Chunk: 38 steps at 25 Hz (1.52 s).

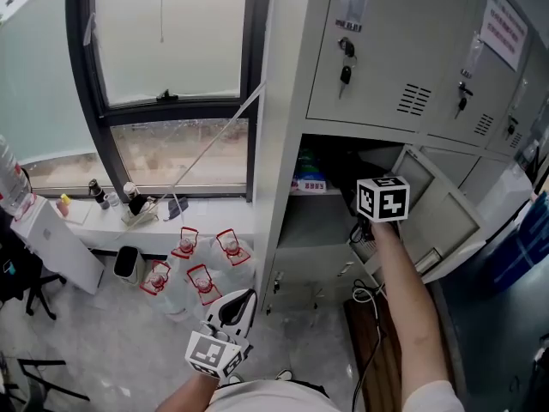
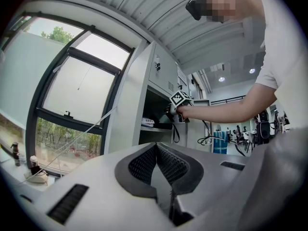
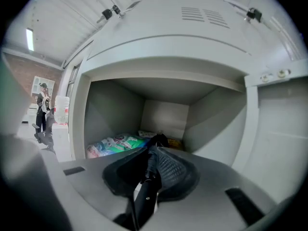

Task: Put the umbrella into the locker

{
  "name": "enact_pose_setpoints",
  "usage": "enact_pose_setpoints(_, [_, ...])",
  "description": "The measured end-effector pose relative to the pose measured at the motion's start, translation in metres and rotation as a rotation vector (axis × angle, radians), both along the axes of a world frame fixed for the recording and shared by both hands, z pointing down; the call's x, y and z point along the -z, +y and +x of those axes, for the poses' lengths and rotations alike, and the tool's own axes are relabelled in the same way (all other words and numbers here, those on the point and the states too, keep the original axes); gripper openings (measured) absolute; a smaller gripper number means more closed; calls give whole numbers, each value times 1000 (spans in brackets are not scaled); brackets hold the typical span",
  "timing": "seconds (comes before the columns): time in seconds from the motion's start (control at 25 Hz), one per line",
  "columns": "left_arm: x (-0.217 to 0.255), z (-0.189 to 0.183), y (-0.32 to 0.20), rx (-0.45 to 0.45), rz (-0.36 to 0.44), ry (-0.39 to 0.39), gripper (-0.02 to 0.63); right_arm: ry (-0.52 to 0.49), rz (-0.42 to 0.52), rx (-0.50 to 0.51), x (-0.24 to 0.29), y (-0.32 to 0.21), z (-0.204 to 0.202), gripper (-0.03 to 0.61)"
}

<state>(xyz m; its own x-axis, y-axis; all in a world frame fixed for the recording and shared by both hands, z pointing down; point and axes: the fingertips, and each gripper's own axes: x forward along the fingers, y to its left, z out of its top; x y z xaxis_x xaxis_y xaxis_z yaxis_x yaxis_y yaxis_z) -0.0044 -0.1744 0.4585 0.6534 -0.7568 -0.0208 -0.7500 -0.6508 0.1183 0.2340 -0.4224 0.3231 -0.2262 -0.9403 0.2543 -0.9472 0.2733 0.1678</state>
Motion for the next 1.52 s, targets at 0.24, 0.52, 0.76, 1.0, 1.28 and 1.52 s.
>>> enact_pose_setpoints(0.24, [-1,-2,9,-26,-4,6,23,-18,74,5,12,21,3,18])
enact_pose_setpoints(0.52, [-1,-12,15,-32,-4,12,23,-30,97,21,15,40,-5,18])
enact_pose_setpoints(0.76, [-2,-33,16,-7,-3,7,23,-41,222,23,24,69,-10,18])
enact_pose_setpoints(1.0, [-6,-36,20,-18,-12,5,23,-126,269,44,26,100,-10,18])
enact_pose_setpoints(1.28, [-6,-33,20,-30,-10,-2,23,-154,275,31,8,133,3,18])
enact_pose_setpoints(1.52, [-4,-29,19,-34,2,-19,22,-248,226,19,-25,157,23,18])
